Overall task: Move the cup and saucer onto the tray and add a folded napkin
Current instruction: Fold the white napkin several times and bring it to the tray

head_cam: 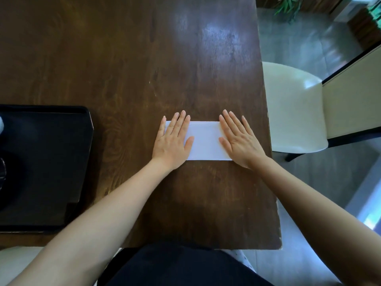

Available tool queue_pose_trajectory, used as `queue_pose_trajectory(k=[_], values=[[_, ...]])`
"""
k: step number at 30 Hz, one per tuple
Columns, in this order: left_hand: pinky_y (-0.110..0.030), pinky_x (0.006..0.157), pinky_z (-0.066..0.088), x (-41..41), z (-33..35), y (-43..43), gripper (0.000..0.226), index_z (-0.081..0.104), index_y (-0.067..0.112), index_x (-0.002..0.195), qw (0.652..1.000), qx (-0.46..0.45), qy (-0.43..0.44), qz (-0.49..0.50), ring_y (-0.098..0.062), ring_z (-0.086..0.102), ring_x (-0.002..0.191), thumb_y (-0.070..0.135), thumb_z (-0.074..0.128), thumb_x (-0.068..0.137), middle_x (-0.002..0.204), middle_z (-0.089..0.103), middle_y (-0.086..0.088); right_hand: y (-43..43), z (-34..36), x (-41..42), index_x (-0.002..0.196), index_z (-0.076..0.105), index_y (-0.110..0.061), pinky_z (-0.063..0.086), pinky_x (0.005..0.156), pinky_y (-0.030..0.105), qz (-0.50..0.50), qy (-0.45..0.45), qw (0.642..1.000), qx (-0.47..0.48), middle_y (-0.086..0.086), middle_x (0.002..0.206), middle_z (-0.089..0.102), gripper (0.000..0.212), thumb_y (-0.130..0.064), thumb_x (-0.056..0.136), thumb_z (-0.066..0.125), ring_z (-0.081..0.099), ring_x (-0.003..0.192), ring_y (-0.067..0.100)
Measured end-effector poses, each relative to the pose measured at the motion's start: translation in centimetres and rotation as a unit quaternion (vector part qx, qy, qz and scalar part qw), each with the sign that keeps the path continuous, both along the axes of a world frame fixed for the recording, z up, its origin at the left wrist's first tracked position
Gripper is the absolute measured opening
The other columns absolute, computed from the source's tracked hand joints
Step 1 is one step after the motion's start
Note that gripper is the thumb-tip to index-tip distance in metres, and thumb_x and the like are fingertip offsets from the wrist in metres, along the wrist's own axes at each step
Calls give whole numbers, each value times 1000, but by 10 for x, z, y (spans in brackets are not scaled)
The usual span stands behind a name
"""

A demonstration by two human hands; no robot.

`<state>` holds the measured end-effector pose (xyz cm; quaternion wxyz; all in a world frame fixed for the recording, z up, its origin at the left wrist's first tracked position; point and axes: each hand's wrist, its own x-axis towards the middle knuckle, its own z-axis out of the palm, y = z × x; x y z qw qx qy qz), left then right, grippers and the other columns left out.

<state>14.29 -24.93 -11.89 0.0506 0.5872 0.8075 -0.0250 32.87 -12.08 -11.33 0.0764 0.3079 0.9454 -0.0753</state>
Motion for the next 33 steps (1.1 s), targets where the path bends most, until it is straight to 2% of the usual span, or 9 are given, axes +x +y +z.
queue_pose_trajectory(k=[10,14,17,20,22,24,26,28,33], values=[[-39,117,-9,-45,5,16,57,-13,23,143,975,-37,19,-219,-9,-13,142,47,0,92,156,-8,5,-60,5,42,143,-21,-23,-17,116,31,3,-6,999,-36,-5,153,-23,61,-53,94,0,-26,140,8],[-37,117,-11,-65,12,30,56,-18,26,141,943,-62,41,-324,-9,-18,140,48,-2,92,152,-17,8,-101,7,41,143,-19,-20,-17,114,32,-29,-5,998,-53,-4,152,-24,66,-57,89,-8,-26,140,13],[-37,117,-11,-63,23,37,58,-19,25,140,937,-80,64,-335,-10,-18,140,51,1,92,155,-13,4,-131,8,33,143,-17,-17,-14,115,32,-81,14,994,-66,-1,152,-22,67,-56,90,-2,-22,142,16],[-39,118,-5,-34,31,22,64,-5,14,146,970,3,42,-241,-20,-5,145,38,26,96,158,1,-6,-148,13,29,147,-6,-14,-10,117,33,-112,37,990,-77,1,154,-16,67,-52,94,5,-13,145,18],[-39,118,0,-1,33,-11,64,13,7,146,983,66,-61,-160,-27,8,145,32,40,94,156,15,-12,-150,19,33,149,9,-14,-6,118,31,-109,70,987,-98,2,158,-1,60,-45,98,17,-1,147,18],[-41,116,11,37,33,-53,61,31,5,141,976,111,-131,-131,-30,23,141,33,49,90,150,31,-14,-146,25,41,147,25,-12,1,118,32,-89,108,985,-105,6,157,18,52,-32,100,32,14,146,19],[-44,112,24,67,28,-86,56,49,5,132,973,136,-136,-126,-29,40,133,35,59,85,140,47,-14,-138,28,49,142,36,-9,7,117,34,-51,123,987,-93,10,153,30,47,-21,97,42,26,143,22],[-44,106,35,83,22,-102,49,61,5,120,975,147,-126,-111,-28,53,123,33,68,80,128,60,-14,-129,29,56,140,40,-9,9,116,35,-3,106,991,-80,9,152,33,45,-19,97,45,29,142,22],[-34,88,52,89,17,-112,31,72,6,101,968,213,-62,-119,-26,66,104,20,77,74,108,71,-13,-102,29,71,134,50,-10,23,114,39,120,62,991,-11,9,144,47,43,-17,93,57,45,133,24]])
